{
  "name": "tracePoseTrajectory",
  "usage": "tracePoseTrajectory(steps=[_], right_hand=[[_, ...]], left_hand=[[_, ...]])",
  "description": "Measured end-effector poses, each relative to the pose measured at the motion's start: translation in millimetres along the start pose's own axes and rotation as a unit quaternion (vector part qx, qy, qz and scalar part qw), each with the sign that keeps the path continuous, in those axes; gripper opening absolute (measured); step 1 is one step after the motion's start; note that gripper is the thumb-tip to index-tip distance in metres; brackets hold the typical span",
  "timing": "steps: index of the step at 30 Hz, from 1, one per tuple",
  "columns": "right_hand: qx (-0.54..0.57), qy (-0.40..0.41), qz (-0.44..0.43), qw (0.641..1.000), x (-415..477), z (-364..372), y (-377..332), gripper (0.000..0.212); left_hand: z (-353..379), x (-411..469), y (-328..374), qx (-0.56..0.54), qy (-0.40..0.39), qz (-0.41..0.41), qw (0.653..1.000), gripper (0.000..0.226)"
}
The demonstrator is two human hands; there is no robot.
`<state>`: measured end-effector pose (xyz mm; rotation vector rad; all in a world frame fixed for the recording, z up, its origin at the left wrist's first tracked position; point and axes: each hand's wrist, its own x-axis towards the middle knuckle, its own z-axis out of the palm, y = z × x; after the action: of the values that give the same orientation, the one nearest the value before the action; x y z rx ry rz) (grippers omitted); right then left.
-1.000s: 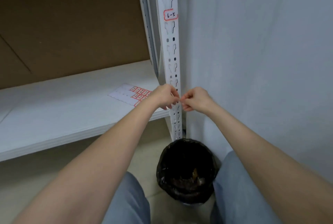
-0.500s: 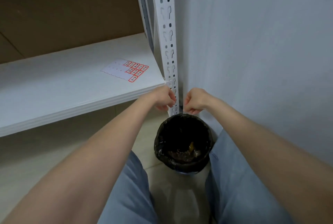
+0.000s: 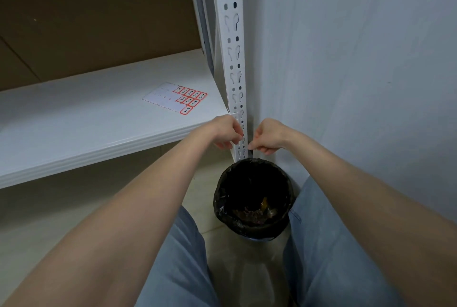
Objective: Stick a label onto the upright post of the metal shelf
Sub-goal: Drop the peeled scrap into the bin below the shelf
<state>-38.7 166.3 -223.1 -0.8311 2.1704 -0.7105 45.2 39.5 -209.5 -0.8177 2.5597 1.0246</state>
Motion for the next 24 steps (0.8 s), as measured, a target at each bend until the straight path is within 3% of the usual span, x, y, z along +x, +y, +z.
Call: tracePoseTrajectory(steps=[7, 13, 21, 24], right_hand=[[0.021, -0.006, -0.008, 1.000, -0.5, 1.0, -1.6, 0.020], [0.051, 0.067, -0.004, 0.996, 0.4, 0.0, -6.4, 0.022], [0.056, 0.031, -0.005, 0.998, 1.9, 1.0, -5.6, 0.019], [0.067, 0.023, -0.003, 0.997, 1.7, 0.6, -8.1, 0.006]], left_hand=[[-1.9, -1.6, 0.4, -0.001, 0.009, 0.002, 1.000, 0.019], [-2.9, -3.3, 3.6, 0.003, 0.019, 0.004, 1.000, 0.018], [-2.0, -5.8, 4.5, 0.006, 0.018, 0.006, 1.000, 0.016], [-2.7, -6.8, 4.5, -0.003, 0.017, 0.005, 1.000, 0.015]])
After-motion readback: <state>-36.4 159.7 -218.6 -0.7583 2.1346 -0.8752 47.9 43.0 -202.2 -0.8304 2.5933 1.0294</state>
